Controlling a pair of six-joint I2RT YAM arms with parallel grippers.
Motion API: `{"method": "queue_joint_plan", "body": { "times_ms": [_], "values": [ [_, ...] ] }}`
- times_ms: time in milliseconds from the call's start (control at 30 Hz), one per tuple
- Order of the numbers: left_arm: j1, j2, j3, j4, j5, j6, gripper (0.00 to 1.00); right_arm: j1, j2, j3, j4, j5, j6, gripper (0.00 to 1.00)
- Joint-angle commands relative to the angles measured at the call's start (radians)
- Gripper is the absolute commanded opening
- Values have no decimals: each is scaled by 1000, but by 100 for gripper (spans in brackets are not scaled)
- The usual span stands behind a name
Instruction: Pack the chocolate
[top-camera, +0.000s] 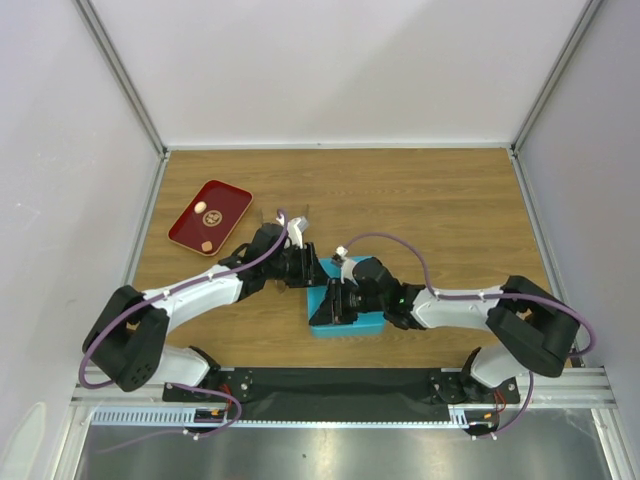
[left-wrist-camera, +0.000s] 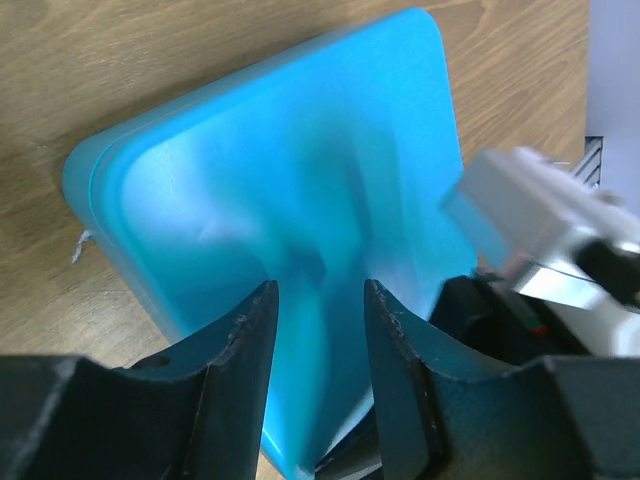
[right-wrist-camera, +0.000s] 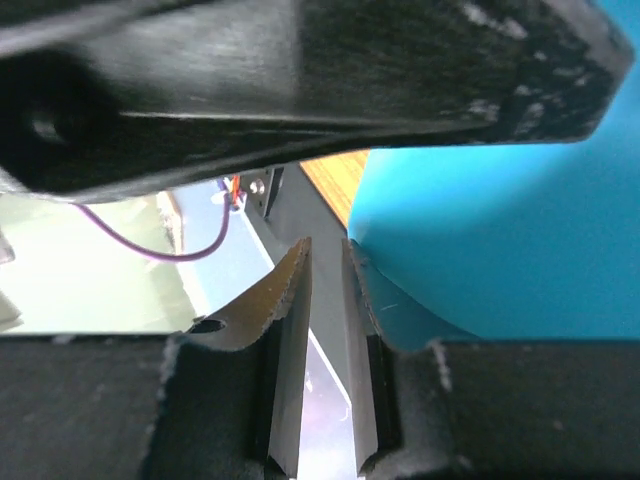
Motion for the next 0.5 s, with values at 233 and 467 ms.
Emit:
{"method": "queue_joint_plan", "body": {
  "times_ms": [233, 467],
  "values": [
    [6, -84, 239, -231, -85, 114, 50, -49, -293, 241, -541, 151, -211, 28],
    [8, -316, 475, -368, -188, 226, 100, -213, -604, 385, -961, 508, -364, 85]
  ]
}}
